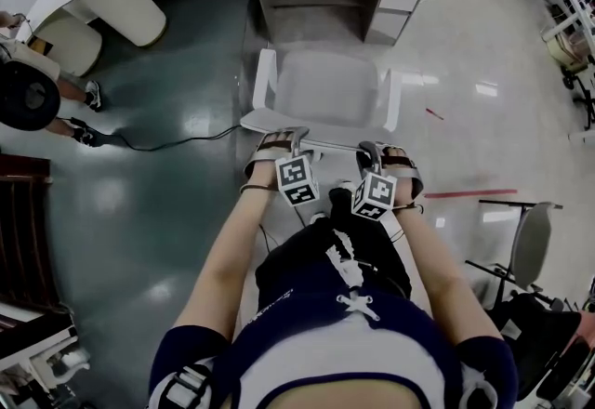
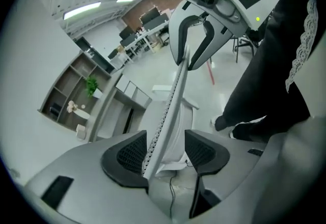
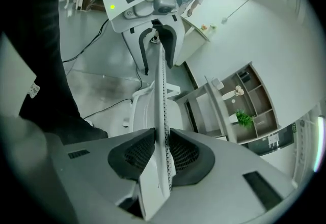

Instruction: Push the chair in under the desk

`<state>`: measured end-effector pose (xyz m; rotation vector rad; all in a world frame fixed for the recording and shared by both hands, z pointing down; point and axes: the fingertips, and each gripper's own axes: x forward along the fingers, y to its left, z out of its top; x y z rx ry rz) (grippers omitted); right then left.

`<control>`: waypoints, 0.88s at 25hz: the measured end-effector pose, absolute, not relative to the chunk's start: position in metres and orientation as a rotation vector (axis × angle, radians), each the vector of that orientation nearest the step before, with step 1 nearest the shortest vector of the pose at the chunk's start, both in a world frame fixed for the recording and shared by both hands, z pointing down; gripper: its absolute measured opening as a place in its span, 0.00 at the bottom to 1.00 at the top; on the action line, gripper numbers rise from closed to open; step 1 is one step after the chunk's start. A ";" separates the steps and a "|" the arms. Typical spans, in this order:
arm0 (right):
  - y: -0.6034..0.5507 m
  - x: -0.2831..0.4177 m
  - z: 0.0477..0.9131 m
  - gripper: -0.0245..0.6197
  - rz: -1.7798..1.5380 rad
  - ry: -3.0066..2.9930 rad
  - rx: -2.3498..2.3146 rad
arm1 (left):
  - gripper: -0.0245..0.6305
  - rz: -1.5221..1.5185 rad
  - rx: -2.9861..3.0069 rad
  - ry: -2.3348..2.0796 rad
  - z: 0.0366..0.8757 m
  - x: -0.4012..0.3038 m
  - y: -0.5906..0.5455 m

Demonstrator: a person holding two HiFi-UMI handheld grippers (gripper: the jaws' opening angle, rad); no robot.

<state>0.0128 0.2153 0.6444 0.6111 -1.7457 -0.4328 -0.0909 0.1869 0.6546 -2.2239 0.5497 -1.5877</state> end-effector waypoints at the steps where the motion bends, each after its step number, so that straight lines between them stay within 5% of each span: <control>1: 0.215 0.013 0.644 0.17 -0.416 -1.756 0.618 | 0.39 -1.585 -2.233 0.558 0.656 -0.091 0.185; 4: 0.210 0.016 0.643 0.17 -0.384 -1.770 0.631 | 0.32 -1.524 -2.344 0.645 0.656 -0.087 0.175; 22: 0.145 0.040 0.642 0.18 -0.188 -1.945 0.691 | 0.34 -1.423 -2.448 0.764 0.652 -0.066 0.117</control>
